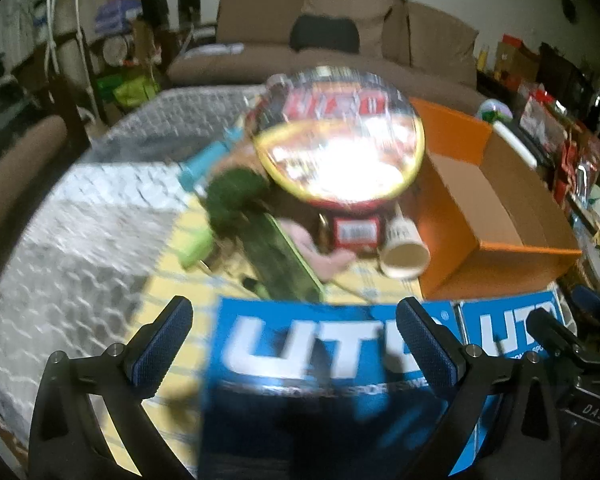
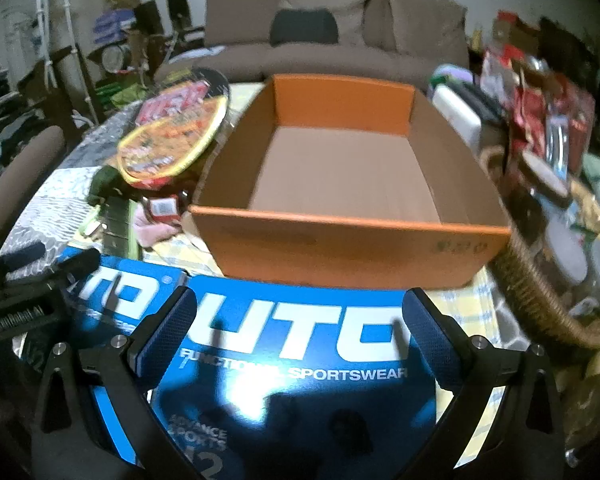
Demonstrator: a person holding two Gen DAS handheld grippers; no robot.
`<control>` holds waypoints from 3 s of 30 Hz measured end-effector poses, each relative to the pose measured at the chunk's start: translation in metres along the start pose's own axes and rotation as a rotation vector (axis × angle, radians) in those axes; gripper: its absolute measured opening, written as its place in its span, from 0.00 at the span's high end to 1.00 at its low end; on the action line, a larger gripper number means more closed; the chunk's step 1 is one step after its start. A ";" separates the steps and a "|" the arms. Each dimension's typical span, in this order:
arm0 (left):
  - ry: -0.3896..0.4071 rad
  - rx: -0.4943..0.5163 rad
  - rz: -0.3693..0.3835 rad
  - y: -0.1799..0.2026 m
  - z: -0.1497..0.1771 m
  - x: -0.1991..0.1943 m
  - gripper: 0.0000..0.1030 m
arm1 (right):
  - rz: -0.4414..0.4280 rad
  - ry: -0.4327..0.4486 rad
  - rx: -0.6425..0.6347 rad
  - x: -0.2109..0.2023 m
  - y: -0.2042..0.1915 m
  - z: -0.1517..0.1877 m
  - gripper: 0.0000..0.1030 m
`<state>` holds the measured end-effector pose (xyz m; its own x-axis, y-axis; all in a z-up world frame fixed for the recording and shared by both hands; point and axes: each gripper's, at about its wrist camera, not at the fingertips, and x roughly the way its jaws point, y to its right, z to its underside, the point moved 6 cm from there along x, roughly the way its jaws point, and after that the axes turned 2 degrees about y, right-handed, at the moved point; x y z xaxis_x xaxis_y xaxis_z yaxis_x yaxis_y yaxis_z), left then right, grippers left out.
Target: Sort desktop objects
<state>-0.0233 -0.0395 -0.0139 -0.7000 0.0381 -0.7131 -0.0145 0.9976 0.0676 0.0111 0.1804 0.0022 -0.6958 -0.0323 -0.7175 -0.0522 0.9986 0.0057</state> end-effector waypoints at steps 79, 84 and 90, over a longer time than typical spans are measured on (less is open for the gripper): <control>-0.158 0.128 0.450 0.187 -0.156 0.072 0.23 | -0.266 -0.022 0.353 0.052 0.136 -0.149 0.57; -0.241 0.183 0.418 0.205 -0.136 0.103 0.23 | -0.245 -0.109 0.354 0.089 0.147 -0.127 0.57; -0.266 0.197 0.367 0.208 -0.130 0.131 0.21 | -0.236 -0.142 0.344 0.114 0.147 -0.119 0.57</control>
<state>-0.2111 0.1660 -0.0021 -0.4268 0.3766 -0.8222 0.3521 0.9066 0.2325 -0.1609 0.3189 0.0037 -0.5871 -0.2789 -0.7600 0.0603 0.9211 -0.3847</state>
